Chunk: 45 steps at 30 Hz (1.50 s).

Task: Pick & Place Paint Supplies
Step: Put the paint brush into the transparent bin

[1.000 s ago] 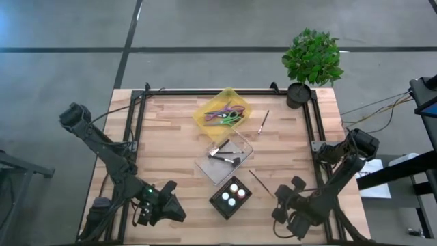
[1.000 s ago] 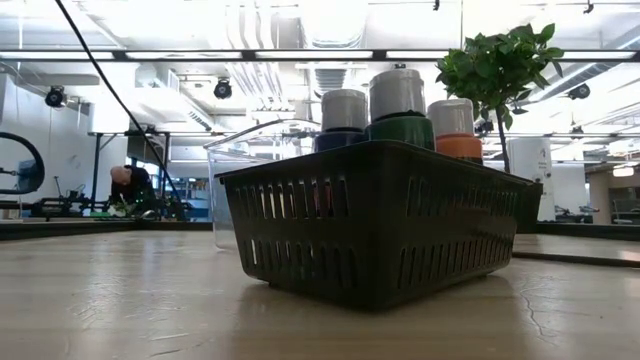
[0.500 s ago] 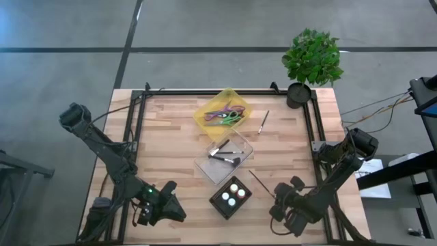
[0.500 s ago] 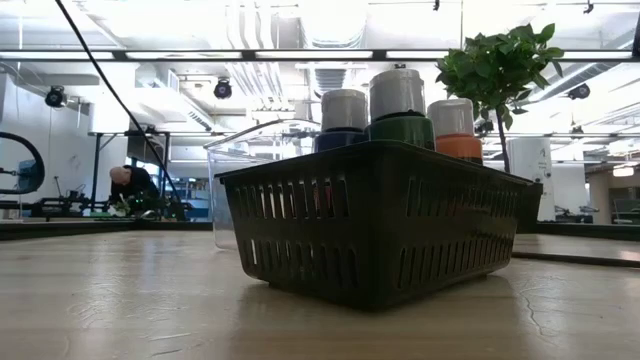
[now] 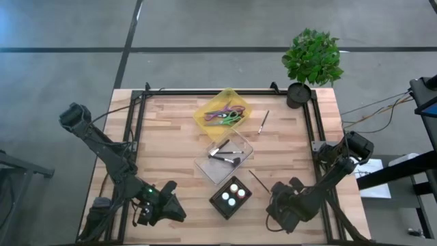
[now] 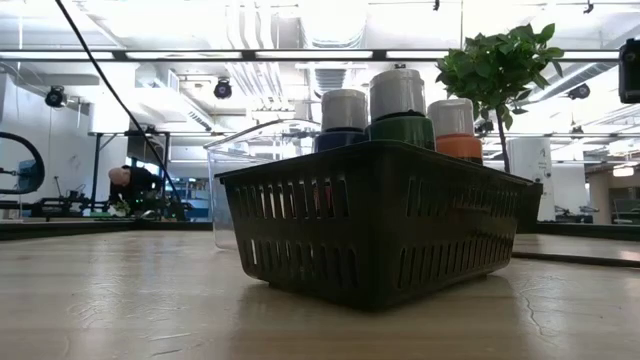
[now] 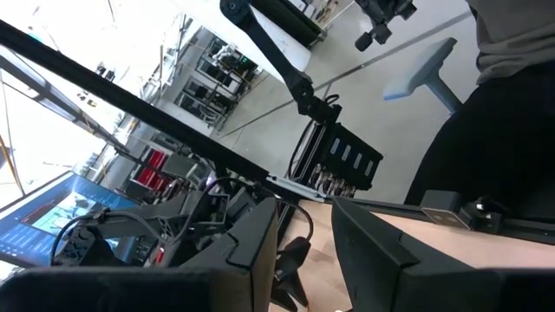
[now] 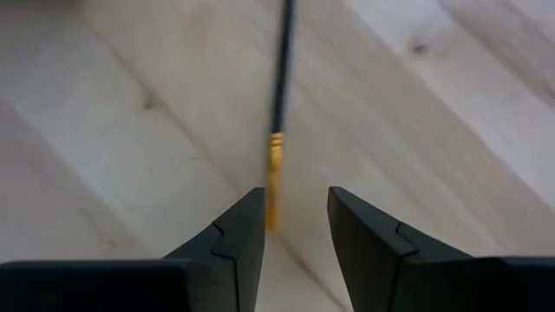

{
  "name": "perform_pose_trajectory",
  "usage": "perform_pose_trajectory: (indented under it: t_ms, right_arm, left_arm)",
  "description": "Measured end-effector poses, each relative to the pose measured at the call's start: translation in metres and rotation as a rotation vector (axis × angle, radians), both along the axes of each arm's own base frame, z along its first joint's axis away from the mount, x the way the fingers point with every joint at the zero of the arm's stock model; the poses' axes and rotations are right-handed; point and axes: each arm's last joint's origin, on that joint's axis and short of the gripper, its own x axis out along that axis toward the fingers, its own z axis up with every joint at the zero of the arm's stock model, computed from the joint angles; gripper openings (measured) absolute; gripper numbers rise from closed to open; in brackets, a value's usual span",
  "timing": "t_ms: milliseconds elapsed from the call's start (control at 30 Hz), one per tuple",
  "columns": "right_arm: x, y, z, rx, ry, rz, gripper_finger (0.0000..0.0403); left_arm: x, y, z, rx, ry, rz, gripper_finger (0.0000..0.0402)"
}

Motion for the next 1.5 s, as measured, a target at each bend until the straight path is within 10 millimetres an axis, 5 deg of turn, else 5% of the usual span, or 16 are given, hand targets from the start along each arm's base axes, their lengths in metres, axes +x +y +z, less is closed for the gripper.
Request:
perform_pose_trajectory:
  t_ms: [700,1000,1500]
  right_arm:
    - [-0.001,-0.008,-0.019,0.055,-0.045,0.038,0.0125]
    - [0.001,-0.005,-0.019,0.087,-0.026,0.074,0.0018]
    - [-0.001,0.005,0.009,0.009,0.021,0.108,0.0008]
  left_arm:
    - [0.000,0.000,0.000,-0.002,0.002,0.001,0.0118]
    - [0.000,0.000,0.000,-0.002,0.002,0.000,0.0118]
    - [0.000,0.000,0.000,-0.001,0.004,0.000,0.0118]
